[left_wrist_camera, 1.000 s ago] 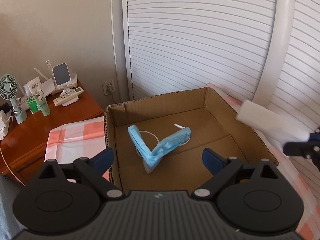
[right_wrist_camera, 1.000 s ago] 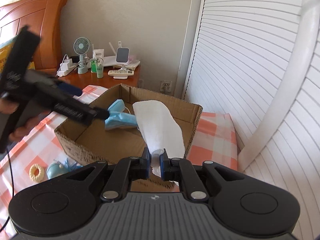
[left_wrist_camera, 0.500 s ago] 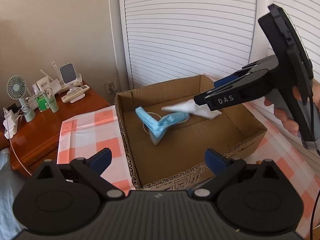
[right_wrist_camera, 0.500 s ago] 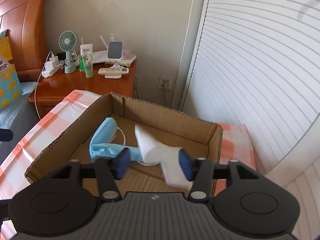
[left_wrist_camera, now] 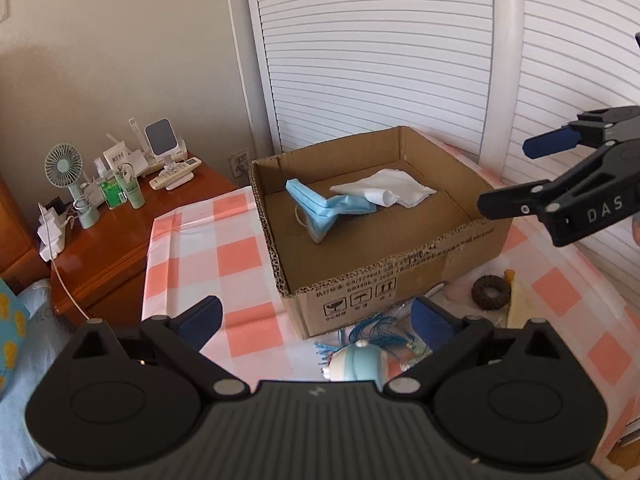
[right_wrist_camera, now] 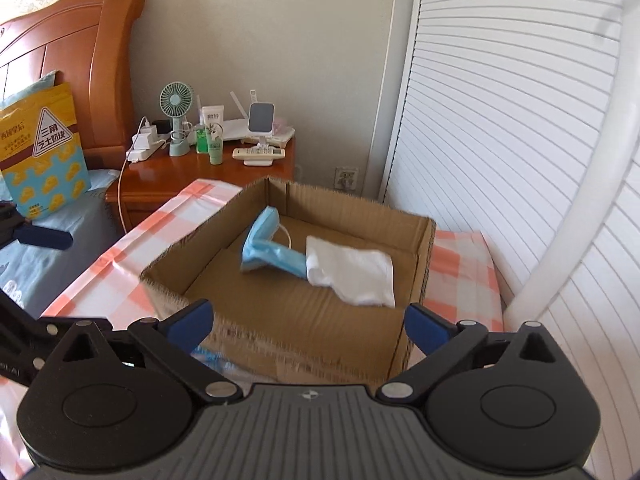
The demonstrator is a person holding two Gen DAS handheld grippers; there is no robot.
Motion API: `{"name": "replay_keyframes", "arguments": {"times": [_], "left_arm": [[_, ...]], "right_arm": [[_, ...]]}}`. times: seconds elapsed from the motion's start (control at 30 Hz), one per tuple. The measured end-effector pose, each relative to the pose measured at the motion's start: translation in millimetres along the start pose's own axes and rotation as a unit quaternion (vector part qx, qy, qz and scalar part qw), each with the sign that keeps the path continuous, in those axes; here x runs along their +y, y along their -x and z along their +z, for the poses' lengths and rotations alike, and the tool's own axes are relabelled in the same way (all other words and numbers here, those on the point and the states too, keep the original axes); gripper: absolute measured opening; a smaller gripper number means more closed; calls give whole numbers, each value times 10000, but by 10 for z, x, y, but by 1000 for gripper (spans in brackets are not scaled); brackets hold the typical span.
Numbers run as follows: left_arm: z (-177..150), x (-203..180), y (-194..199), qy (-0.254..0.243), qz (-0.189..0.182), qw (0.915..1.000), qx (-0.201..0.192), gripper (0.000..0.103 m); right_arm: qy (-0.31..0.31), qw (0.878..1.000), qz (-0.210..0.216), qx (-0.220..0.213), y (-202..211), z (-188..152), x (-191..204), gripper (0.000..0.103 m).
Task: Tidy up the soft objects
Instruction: 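Move both tools back over the remaining soft items on the sheet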
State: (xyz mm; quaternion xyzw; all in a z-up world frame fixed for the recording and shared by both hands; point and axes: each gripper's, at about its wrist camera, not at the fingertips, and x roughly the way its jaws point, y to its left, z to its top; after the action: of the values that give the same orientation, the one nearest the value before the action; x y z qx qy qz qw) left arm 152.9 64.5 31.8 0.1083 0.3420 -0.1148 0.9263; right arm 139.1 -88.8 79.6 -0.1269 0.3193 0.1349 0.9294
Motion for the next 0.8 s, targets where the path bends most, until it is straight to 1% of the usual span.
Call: {"name": "replay_keyframes", "arguments": {"times": [0.03, 0.1, 0.2, 0.27, 0.33, 0.43, 0.53, 0.57, 0.7, 0.8], "left_arm": [[-41, -34, 39, -64, 58, 10000, -12, 100], [-131, -86, 107, -120, 49, 9999, -10, 101], [-287, -112, 179, 22, -4, 10000, -10, 101], [-407, -129, 198, 114, 59, 9999, -15, 101], [-523, -142, 185, 184, 111, 9997, 71, 101], [-665, -149, 175, 303, 183, 9993, 91, 101], [-791, -179, 156, 271, 410, 9987, 97, 101], [-820, -185, 144, 266, 419, 9987, 111, 101], [-943, -161, 55, 541, 179, 9978, 345, 101], [-1023, -149, -49, 648, 149, 9963, 541, 101]], "right_arm": [[-35, 10000, -19, 41, 50, -66, 9, 103], [-95, 9999, -42, 92, 123, -212, 25, 103], [-190, 9995, -84, 220, 162, -492, 62, 103], [-313, 9988, -59, 368, 153, -686, 78, 103], [-403, 9976, -21, 564, 121, -889, 112, 103], [-473, 9960, -58, 756, 64, -1124, 172, 103], [-632, 9940, 91, 892, 25, -1266, 203, 103], [-671, 9933, 129, 929, 15, -1306, 209, 103], [-734, 9910, 34, 1121, -41, -1434, 199, 103], [-760, 9897, -186, 1196, -12, -1530, 149, 103]]}}
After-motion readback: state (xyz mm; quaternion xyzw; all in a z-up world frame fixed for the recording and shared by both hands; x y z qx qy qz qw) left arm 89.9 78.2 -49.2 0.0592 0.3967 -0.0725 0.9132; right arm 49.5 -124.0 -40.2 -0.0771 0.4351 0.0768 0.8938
